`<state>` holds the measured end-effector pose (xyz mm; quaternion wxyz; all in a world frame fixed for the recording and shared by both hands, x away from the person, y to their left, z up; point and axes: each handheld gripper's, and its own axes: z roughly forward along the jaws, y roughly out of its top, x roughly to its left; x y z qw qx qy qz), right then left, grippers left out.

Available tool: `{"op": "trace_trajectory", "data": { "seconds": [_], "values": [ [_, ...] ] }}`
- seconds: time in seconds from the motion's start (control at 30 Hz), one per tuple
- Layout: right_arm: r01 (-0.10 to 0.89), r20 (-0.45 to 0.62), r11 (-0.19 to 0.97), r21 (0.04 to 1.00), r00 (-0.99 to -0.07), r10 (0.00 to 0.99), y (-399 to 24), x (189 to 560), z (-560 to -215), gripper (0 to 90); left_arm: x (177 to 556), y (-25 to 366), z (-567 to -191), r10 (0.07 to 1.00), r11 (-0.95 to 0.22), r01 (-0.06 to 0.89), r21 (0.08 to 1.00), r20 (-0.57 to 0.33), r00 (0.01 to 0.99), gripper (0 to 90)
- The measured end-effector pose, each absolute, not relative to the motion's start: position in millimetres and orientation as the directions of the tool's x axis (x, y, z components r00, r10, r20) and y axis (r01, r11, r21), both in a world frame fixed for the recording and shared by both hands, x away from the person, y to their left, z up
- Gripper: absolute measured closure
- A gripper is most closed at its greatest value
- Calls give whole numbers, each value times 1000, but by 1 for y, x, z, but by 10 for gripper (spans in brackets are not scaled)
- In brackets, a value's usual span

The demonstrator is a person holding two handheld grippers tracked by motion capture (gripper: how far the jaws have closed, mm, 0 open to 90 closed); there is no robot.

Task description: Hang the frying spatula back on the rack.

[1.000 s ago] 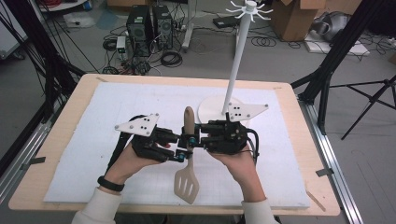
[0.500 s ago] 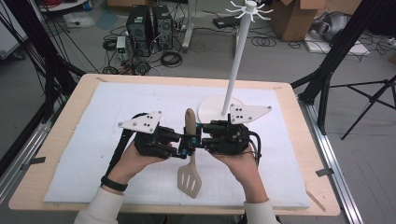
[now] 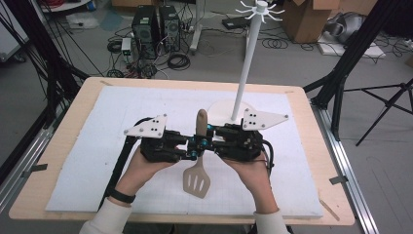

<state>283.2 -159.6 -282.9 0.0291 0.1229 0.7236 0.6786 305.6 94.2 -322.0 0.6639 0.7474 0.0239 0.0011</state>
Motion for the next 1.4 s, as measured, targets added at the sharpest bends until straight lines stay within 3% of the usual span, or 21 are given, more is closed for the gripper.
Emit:
{"op": "trace_trajectory", "data": {
  "seconds": [0.23, 0.87, 1.07, 1.4],
  "values": [
    [140, 126, 32, 990, -954, 271, -163, 283, -285, 708, 304, 92, -322, 91, -102, 31, 994, -22, 996, 778],
    [122, 106, 38, 992, -954, 281, -166, 285, -285, 746, 302, 90, -321, 134, -98, 41, 994, -27, 991, 762],
    [119, 111, 11, 993, -955, 275, -172, 287, -284, 747, 303, 102, -318, 177, -63, 53, 997, -41, 983, 478],
    [116, 112, -1, 993, -949, 295, -190, 298, -276, 748, 286, 147, -317, 298, -50, 16, 999, -1, 954, 286]
  ]
}}
